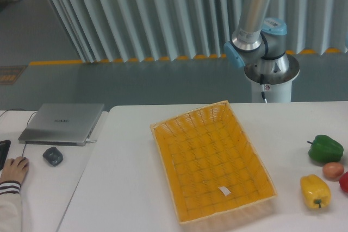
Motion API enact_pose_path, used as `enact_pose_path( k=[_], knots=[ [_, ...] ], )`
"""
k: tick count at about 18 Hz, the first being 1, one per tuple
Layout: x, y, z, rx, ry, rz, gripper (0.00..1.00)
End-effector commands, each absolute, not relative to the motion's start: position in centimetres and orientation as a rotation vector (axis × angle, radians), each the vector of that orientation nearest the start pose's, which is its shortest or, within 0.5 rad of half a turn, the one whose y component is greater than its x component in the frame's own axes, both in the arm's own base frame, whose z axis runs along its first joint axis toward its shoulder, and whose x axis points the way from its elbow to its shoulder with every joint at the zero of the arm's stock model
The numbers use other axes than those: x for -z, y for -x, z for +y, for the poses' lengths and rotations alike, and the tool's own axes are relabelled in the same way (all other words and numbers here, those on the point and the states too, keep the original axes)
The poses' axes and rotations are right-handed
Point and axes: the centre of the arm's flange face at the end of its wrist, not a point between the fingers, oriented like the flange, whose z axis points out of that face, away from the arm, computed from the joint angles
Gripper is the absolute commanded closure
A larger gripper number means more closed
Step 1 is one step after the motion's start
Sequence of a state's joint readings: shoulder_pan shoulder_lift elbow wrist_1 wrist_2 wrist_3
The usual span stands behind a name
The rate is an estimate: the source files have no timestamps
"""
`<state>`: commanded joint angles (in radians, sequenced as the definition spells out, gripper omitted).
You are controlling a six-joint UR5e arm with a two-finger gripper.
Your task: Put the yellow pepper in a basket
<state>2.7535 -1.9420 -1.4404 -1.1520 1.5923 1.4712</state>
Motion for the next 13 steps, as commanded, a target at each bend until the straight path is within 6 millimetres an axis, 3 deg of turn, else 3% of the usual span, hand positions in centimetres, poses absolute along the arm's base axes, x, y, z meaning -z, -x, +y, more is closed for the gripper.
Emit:
enact_pose_path(
  k=[10, 13],
  knots=[
    [-36.9, 54.9, 36.8, -0.245, 3.072, 0.402, 0.00],
    [-36.6, 54.5, 37.6, -0.241, 3.057, 0.420, 0.00]
  ],
)
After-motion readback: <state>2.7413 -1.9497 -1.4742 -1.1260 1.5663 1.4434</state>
